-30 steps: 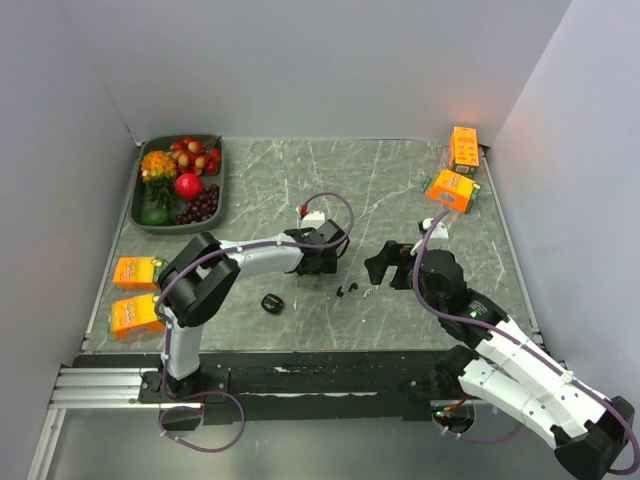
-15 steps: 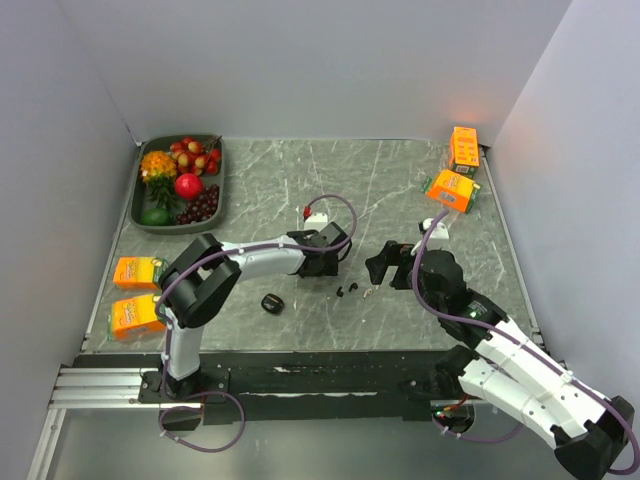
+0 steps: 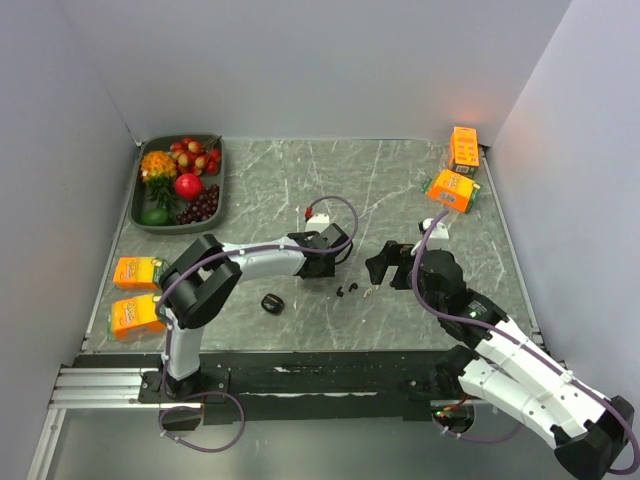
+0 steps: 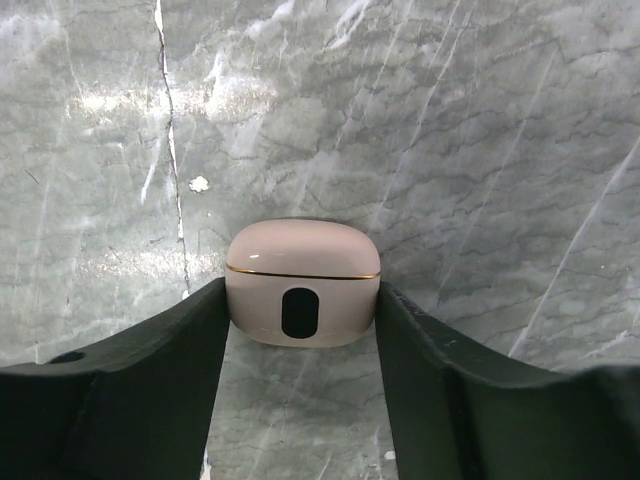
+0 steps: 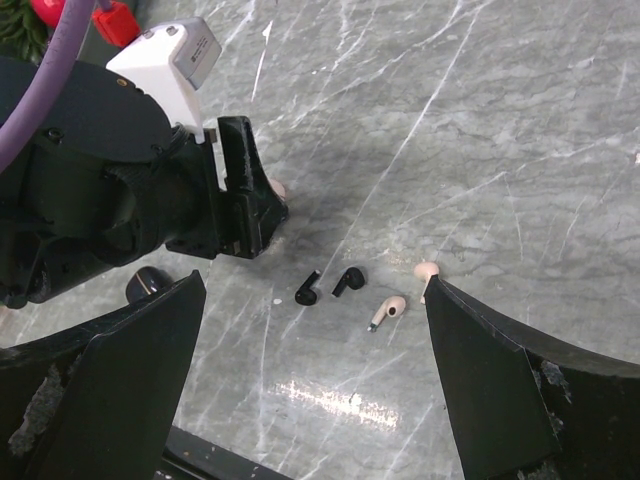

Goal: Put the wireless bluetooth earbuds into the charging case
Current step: Pick up the charging case at the center of the board.

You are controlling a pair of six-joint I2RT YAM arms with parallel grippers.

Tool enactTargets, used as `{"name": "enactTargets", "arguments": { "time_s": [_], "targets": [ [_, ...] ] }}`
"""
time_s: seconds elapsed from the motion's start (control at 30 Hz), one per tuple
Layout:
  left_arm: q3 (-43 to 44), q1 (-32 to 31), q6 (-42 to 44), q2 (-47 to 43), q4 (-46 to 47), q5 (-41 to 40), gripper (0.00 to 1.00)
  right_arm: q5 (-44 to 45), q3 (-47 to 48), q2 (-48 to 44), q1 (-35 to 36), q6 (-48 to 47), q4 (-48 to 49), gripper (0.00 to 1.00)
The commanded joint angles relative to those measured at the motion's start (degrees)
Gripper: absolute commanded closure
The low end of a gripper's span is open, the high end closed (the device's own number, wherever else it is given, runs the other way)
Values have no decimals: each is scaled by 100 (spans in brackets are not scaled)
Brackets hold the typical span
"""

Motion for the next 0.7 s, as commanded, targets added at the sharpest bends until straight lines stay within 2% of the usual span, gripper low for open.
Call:
{"name": "enactTargets", "arguments": {
  "time_s": [0.0,0.1,0.23,0.27,0.3,0.33,0.43,0.57,0.67],
  "targets": [
    [-171,-33,158,-19,-149,132,46,122,16,-95,-12,24,3,1],
    [-197,-42,194,-62,-123,150,61,131,25,-112,-3,33,3,0],
    [-250,-33,194,-124,-105,141,74,140,34,-104,-12,50,-41,0],
    [-302,-42,194,-150,-79,141,81,140,34,-104,-3,50,-32,0],
    [-329,-33,194,-220,-70,132,93,131,34,-112,-12,50,-23,0],
    [-373,-33,202,-282,52,88,99,122,43,-121,-12,50,-32,0],
    [-1046,-103,299,-808,543,0,99,43,95,-130,-12,41,-58,0],
    [-1953,-244,781,-2071,2061,-97,99,174,270,-174,-12,120,-146,1],
    [-2569,-296,1247,-2906,2897,218,99,219,394,-191,-12,182,-251,1]
  ]
}}
